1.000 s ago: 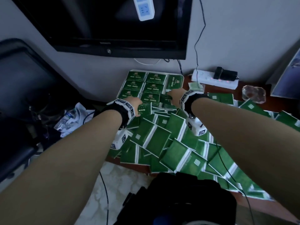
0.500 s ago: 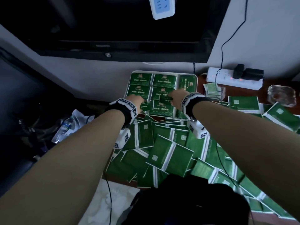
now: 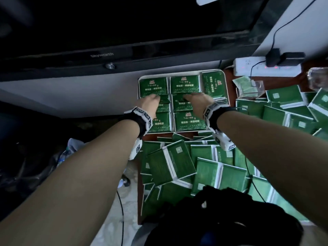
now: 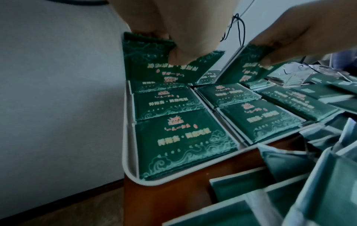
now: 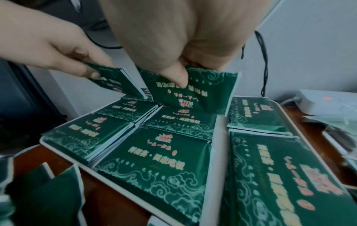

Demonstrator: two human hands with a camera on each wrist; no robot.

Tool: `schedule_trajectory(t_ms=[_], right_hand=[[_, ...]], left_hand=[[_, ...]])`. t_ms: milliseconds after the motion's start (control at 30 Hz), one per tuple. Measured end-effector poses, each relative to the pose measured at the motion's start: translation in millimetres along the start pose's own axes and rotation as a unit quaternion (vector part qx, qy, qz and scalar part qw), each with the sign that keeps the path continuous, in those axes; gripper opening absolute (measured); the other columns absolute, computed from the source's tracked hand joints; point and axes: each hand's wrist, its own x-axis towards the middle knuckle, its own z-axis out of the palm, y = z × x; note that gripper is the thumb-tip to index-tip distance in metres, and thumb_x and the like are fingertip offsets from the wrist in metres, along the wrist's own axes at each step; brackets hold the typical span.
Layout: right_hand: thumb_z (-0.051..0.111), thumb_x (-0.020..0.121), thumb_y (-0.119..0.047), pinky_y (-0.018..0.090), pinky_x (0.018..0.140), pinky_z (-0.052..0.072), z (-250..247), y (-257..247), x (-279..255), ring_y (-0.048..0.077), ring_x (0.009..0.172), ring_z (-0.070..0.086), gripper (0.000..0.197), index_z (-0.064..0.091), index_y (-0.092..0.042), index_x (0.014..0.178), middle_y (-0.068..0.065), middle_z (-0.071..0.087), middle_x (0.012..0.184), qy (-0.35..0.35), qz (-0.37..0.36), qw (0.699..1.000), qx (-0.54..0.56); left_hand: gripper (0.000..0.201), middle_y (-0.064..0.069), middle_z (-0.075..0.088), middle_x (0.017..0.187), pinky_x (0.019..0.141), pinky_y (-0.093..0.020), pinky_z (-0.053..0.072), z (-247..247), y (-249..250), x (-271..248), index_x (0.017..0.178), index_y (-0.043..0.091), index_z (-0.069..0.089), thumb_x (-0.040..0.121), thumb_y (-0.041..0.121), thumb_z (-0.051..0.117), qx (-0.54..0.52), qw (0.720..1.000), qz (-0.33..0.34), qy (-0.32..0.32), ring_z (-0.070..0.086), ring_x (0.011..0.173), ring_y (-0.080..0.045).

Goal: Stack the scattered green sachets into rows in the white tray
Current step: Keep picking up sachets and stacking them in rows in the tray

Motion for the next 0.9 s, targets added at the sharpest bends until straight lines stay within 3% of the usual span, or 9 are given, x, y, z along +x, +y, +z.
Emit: schedule_trajectory(t_ms=[67, 133, 167, 200, 267, 433, 633, 833, 900], right_hand=[[0.047, 0.095, -0.001, 0.032, 0.075, 0.056, 6, -4, 10, 0.031, 0.112, 0.060, 0.059, 0.038, -0.020, 0.150, 0.013, 0.043, 0.148, 0.014, -0.007, 1.000, -0.006], [0.045, 0.097, -0.006, 0.036, 0.086, 0.054, 15, -7, 20, 0.035, 0.136, 0.042, 0.061, 0.031, -0.024, 0.153, 0.009, 0.025, 0.160, 0.017, -0.005, 1.000, -0.008], [0.046, 0.094, 0.000, 0.042, 0.099, 0.050, 21, -9, 25, 0.034, 0.144, 0.029, 0.069, 0.027, -0.027, 0.155, 0.008, 0.016, 0.163, 0.014, 0.000, 1.000, -0.012], [0.048, 0.090, 0.007, 0.047, 0.111, 0.040, 26, -11, 28, 0.033, 0.149, 0.017, 0.080, 0.022, -0.029, 0.156, 0.007, 0.009, 0.165, 0.011, 0.008, 1.000, -0.017], [0.049, 0.085, 0.013, 0.048, 0.121, 0.022, 37, -11, 32, 0.030, 0.151, 0.005, 0.091, 0.016, -0.030, 0.157, 0.006, -0.001, 0.165, 0.005, 0.003, 1.000, -0.026], [0.050, 0.084, 0.007, 0.042, 0.124, 0.007, 58, -9, 34, 0.028, 0.152, -0.003, 0.094, 0.005, -0.028, 0.159, 0.007, -0.012, 0.164, -0.006, 0.006, 0.999, -0.035], [0.054, 0.085, 0.006, 0.039, 0.122, 0.007, 55, -8, 34, 0.028, 0.152, -0.001, 0.093, 0.007, -0.024, 0.159, 0.007, -0.014, 0.164, 0.008, 0.006, 0.999, -0.038], [0.052, 0.086, 0.006, 0.037, 0.120, 0.004, 54, -6, 37, 0.028, 0.152, -0.004, 0.091, 0.005, -0.023, 0.159, 0.008, -0.017, 0.164, 0.013, 0.016, 0.999, -0.041], [0.051, 0.088, 0.001, 0.038, 0.121, 0.003, 55, -4, 39, 0.028, 0.152, -0.005, 0.087, 0.005, -0.022, 0.159, 0.008, -0.017, 0.163, 0.016, 0.014, 0.999, -0.039]], left_hand=[[0.065, -0.015, 0.035, 0.154, 0.087, -0.036, 0.055, 5, -8, 2, 0.150, 0.005, 0.031, 0.091, -0.006, 0.056, -0.007, 1.000, 0.017, 0.016, 0.062, 0.108, -0.028], [0.069, -0.011, 0.024, 0.160, 0.091, -0.033, 0.051, 10, -12, 2, 0.154, 0.007, 0.025, 0.092, -0.008, 0.051, 0.021, 0.999, 0.035, 0.024, 0.055, 0.122, -0.026], [0.071, -0.010, 0.019, 0.162, 0.091, -0.031, 0.050, 14, -15, 1, 0.155, 0.008, 0.022, 0.092, -0.010, 0.049, 0.036, 0.998, 0.046, 0.025, 0.052, 0.127, -0.025], [0.072, -0.010, 0.015, 0.163, 0.090, -0.029, 0.050, 19, -16, 0, 0.156, 0.008, 0.020, 0.092, -0.011, 0.046, 0.046, 0.997, 0.055, 0.021, 0.052, 0.128, -0.025], [0.074, -0.009, 0.011, 0.164, 0.085, -0.030, 0.051, 29, -19, -3, 0.156, 0.009, 0.017, 0.091, -0.012, 0.045, 0.051, 0.996, 0.071, 0.007, 0.054, 0.125, -0.025], [0.072, -0.009, 0.011, 0.163, 0.092, -0.032, 0.051, 59, -32, -2, 0.156, 0.009, 0.019, 0.092, -0.005, 0.051, 0.040, 0.994, 0.102, 0.024, 0.034, 0.142, -0.025], [0.057, -0.009, 0.021, 0.161, 0.094, -0.041, 0.053, 61, -37, 9, 0.153, 0.008, 0.029, 0.100, 0.010, 0.051, -0.008, 0.995, 0.094, 0.041, 0.045, 0.135, -0.028], [0.061, -0.010, 0.025, 0.159, 0.085, -0.038, 0.056, 57, -38, 17, 0.151, 0.005, 0.031, 0.096, 0.006, 0.058, -0.018, 0.994, 0.099, 0.048, 0.059, 0.118, -0.021], [0.058, -0.011, 0.025, 0.160, 0.093, -0.040, 0.053, 57, -39, 19, 0.150, 0.006, 0.033, 0.097, 0.008, 0.055, -0.024, 0.993, 0.106, 0.039, 0.054, 0.125, -0.024]])
